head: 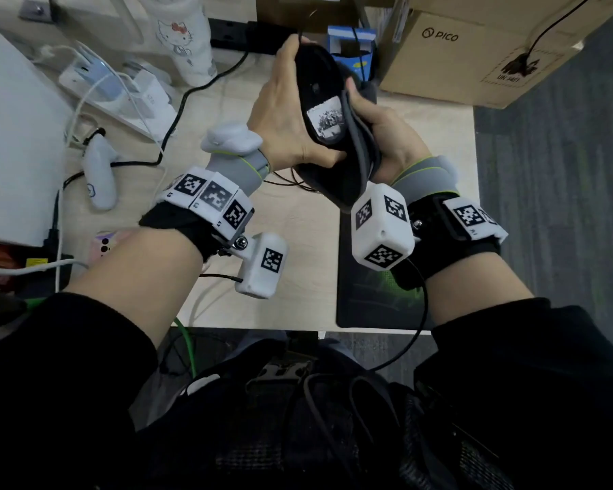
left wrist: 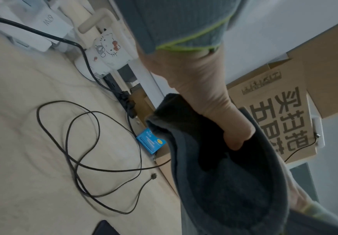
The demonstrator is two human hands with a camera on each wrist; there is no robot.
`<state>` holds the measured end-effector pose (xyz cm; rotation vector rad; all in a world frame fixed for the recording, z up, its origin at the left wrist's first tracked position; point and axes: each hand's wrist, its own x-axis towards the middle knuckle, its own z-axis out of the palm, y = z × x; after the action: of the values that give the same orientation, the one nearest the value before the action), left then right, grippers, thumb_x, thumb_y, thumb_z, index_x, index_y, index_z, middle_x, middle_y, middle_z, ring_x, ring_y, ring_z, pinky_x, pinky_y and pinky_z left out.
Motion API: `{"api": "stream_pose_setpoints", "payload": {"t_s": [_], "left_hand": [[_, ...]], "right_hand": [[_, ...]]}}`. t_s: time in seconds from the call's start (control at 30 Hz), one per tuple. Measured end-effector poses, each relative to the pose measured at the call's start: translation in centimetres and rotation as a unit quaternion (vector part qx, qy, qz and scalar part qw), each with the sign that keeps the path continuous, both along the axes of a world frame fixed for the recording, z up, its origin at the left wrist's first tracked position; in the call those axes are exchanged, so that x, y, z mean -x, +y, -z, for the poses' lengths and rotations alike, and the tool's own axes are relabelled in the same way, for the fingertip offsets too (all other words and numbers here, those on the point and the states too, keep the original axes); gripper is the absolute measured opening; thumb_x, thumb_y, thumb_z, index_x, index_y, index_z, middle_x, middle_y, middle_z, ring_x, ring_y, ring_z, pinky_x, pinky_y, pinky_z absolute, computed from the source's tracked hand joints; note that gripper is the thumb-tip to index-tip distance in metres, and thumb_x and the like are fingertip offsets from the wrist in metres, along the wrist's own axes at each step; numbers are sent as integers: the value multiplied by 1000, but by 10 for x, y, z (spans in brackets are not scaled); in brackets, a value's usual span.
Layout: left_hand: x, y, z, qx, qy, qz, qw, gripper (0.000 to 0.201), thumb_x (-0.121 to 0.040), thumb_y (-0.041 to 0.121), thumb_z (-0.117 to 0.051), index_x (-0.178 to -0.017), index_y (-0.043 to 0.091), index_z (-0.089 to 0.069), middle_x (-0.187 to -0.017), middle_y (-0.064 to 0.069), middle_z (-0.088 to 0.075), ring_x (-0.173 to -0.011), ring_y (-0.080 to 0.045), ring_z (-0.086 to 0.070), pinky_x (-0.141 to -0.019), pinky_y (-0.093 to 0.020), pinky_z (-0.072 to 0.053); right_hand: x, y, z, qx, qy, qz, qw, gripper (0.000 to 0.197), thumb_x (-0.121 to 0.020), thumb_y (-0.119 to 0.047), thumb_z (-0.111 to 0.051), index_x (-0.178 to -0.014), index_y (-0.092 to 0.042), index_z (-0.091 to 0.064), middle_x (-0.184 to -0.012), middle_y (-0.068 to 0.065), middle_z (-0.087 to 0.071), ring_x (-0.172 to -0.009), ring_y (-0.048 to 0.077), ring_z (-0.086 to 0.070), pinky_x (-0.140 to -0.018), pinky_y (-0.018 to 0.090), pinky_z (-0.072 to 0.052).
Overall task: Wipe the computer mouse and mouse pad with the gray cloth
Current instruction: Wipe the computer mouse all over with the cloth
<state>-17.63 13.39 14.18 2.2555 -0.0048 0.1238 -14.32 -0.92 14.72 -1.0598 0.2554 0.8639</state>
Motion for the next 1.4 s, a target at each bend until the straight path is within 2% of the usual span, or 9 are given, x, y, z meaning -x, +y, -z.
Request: {"api": "stream_pose_setpoints", "payload": {"t_s": [0.07, 0.23, 0.37, 0.7, 0.93, 1.03, 1.13, 1.23, 1.4], "left_hand": [[1, 2, 0, 2, 7, -5, 1000, 120, -45, 39, -79, -141, -2, -19, -136, -12, -40, -119, -24, -48, -95, -27, -44], [7, -10, 2, -11, 27, 12, 999, 126, -43, 38, -84, -143, 1, -16, -139, -12, -39, -121, -26, -50, -95, -34, -48], [7, -12, 3, -26, 26, 22, 999, 123, -44, 31, -88, -141, 0, -18, -132, -13, -45, -116, -27, -53, -90, -38, -49], [-4, -7, 13, 37, 20, -49, 998, 119, -48, 36, -81, -143, 2, -17, -138, -9, -42, -125, -26, -47, -100, -28, -42], [-4, -12, 8, -8, 61, 68, 996, 126, -44, 42, -72, -147, 7, -9, -138, -10, -42, -123, -29, -48, -99, -39, -46], [-1, -13, 12, 6, 73, 73, 995, 134, -46, 46, -78, -149, 9, 0, -146, -9, -35, -131, -29, -43, -106, -43, -42], [1, -17, 10, -6, 44, 41, 998, 139, -51, 43, -80, -148, 0, 9, -154, -15, -18, -141, -27, -30, -112, -36, -36], [1, -18, 5, -54, 26, 31, 998, 128, -54, 42, -77, -151, 10, 0, -150, -7, -29, -136, -24, -37, -104, -41, -43], [6, -13, 7, -59, 1, 34, 998, 123, -52, 42, -76, -151, 15, -9, -147, -4, -39, -132, -25, -44, -100, -44, -45]], "right_hand": [[2, 0, 1, -17, 1, -3, 1000, 48, -99, -34, -41, -81, -9, -78, -89, 10, -76, -82, 22, -73, -73, 32, -60], [-5, 11, -6, 62, -49, -29, 996, 58, -92, -55, -45, -120, -8, -63, -117, 17, -67, -109, 31, -66, -98, 46, -52], [-11, 16, -10, 118, -61, -47, 990, 71, -89, -65, -38, -121, -7, -64, -112, 17, -69, -104, 32, -67, -87, 42, -58], [2, 6, -9, 22, 3, -49, 999, 54, -96, -53, -37, -125, -12, -58, -120, 15, -64, -107, 31, -65, -92, 46, -55], [-1, -6, -4, -3, 36, -38, 999, 70, -90, -63, -38, -134, -11, -52, -130, 16, -58, -118, 33, -59, -97, 47, -52], [-3, 1, 1, 33, -5, -36, 999, 67, -90, -58, -46, -135, -9, -51, -135, 17, -55, -126, 35, -53, -106, 48, -45], [-3, 9, 7, 92, -82, -20, 992, 58, -86, -43, -61, -130, -5, -55, -120, 18, -66, -109, 31, -66, -96, 42, -54], [-1, 9, 12, 101, -135, 21, 985, 42, -89, -18, -64, -125, 2, -54, -101, 14, -70, -88, 22, -71, -80, 30, -57], [2, 10, 12, 112, -189, 28, 975, 52, -79, -8, -72, -125, 7, -51, -106, 19, -66, -95, 28, -68, -82, 34, -58]]}}
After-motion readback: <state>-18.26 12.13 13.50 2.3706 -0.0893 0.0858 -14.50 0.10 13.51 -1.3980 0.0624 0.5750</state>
